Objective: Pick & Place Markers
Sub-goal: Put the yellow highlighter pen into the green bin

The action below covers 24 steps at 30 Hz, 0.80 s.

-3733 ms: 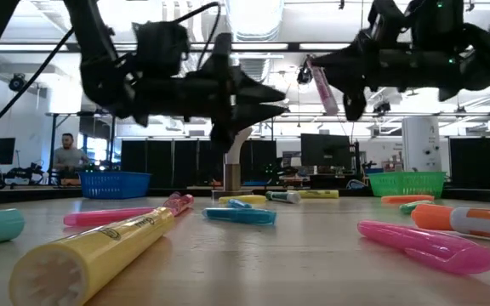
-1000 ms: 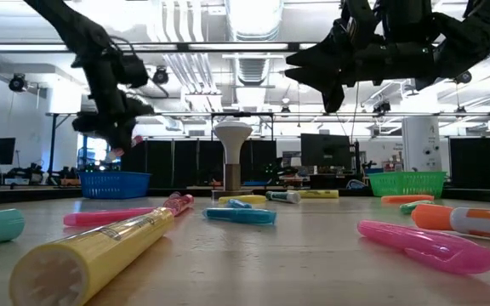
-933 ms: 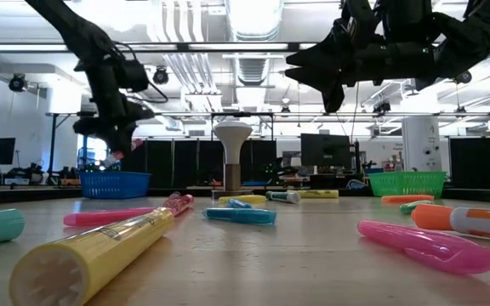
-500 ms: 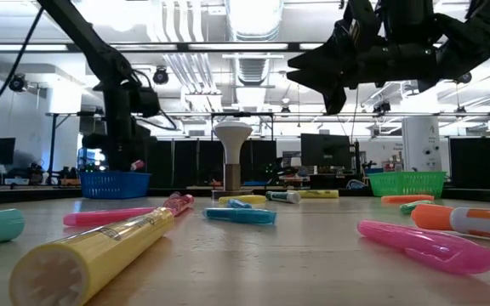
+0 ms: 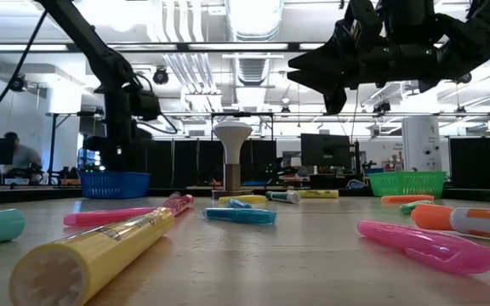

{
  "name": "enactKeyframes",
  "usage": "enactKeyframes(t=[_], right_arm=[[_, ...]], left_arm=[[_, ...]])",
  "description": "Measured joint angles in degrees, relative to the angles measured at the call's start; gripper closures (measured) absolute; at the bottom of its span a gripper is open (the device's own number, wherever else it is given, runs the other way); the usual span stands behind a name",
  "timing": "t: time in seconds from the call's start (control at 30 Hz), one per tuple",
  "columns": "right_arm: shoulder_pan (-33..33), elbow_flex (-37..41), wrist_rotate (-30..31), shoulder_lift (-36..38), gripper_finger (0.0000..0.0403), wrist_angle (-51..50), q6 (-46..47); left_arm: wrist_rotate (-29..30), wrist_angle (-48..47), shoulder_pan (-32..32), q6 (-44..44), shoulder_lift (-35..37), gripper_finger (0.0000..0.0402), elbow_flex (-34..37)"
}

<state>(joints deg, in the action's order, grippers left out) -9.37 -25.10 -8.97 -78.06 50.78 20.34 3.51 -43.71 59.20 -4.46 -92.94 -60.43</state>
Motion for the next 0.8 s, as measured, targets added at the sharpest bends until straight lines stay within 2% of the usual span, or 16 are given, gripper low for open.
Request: enactKeyframes(t=[0.1,0.2,0.33,0.47,0.57,0.7,0.8], right_arm=[[0.0,0.0,0.0,0.0,0.0292,0.0,0.0],[0.0,0.0,0.0,0.0,0.0291,-0.7,0.0],[0.0,0.0,0.0,0.0,0.0291,-2.0,0.2],[0.0,0.0,0.0,0.0,0.0302,-2.4,0.6],[0.0,0.0,0.0,0.1,0.0314,-2.6,0.7],[0.0,0.0,0.1,0.1,0.0330,-3.7,2.0],[0.0,-0.4,2.7,0.7,0.0339,-8.6,2.2]], left_arm=[[-0.2,-1.1,-0.1,1.6,1.9,0.0267,-0.8],[-3.2,-0.3,-1.2,1.7,4.9,0.0279,-0.6],[-9.5,9.1,-5.2,0.2,11.1,0.0310,3.8],[-13.9,26.2,-12.0,-3.9,17.2,0.0345,11.3],[-15.1,43.9,-18.6,-5.9,20.4,0.0369,18.3],[-15.2,68.6,-27.2,-6.9,21.5,0.0396,27.5],[-15.2,82.0,-32.3,-8.2,20.8,0.0399,32.8]])
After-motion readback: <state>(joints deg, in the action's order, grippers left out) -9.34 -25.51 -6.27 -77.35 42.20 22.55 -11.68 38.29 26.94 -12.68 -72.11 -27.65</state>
